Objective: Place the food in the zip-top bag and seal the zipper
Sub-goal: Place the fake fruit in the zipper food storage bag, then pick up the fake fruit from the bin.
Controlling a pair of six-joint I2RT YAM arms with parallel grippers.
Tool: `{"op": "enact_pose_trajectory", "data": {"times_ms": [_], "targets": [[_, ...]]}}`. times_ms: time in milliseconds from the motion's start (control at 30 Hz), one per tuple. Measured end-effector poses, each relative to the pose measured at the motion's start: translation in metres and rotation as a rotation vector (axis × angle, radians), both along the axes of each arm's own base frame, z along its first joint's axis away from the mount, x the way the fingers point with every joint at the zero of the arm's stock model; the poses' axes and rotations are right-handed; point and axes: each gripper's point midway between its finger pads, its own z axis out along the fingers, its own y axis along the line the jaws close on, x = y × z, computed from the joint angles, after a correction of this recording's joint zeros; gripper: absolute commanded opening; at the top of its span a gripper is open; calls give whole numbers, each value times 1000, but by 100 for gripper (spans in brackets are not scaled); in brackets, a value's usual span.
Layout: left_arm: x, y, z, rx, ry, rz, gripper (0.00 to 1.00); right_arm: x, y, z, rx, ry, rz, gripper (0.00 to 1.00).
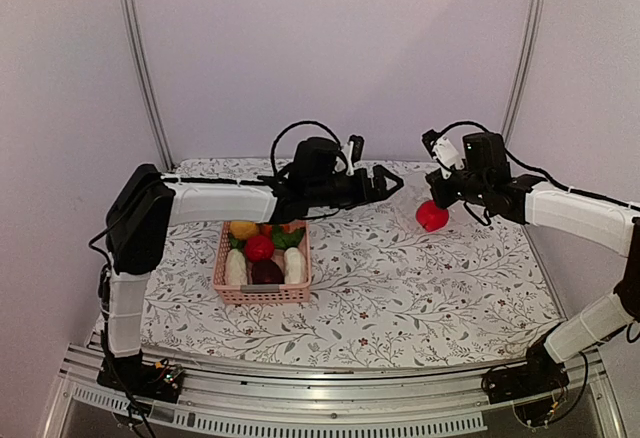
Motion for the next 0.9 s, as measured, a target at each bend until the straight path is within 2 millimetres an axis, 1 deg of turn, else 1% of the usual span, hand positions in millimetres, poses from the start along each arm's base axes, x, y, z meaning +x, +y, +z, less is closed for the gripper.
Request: {"op": "enact_pose_trajectory", "data": {"times_ms": [67,167,233,300,400,533,600,667,700,733,800,900], "targets": [[-8,2,13,-5,-27,-16,100,2,-3,-1,-1,2,-9,0],[-20,11,37,-18,-88,-28,100,3,-5,-2,-2,4,-13,0],[-30,23,48,-16,-120,-24,100,3,-5,-2,-3,4,-14,0],[-38,39,53,-4,-140,-8,100,3,-5,-2,-3,4,-15,0],[-49,68,43,46,-149,33,100,3,-5,-2,-3,3,-15,0],[-63,108,16,176,-145,95,100,3,-5,-2,-3,3,-14,0],[-71,131,6,260,-146,127,99,3,-5,-2,-4,3,-14,0],[-77,148,4,319,-147,148,98,3,-5,-2,-4,3,-14,0],[-80,161,4,361,-148,163,96,3,-5,-2,-5,2,-13,0],[-82,164,4,372,-147,167,95,3,-5,-2,-7,2,-12,0],[-86,179,5,420,-142,190,94,3,-5,-3,-11,3,-11,0],[-93,202,-4,509,-102,229,91,4,-5,-6,-19,6,-8,0]]}}
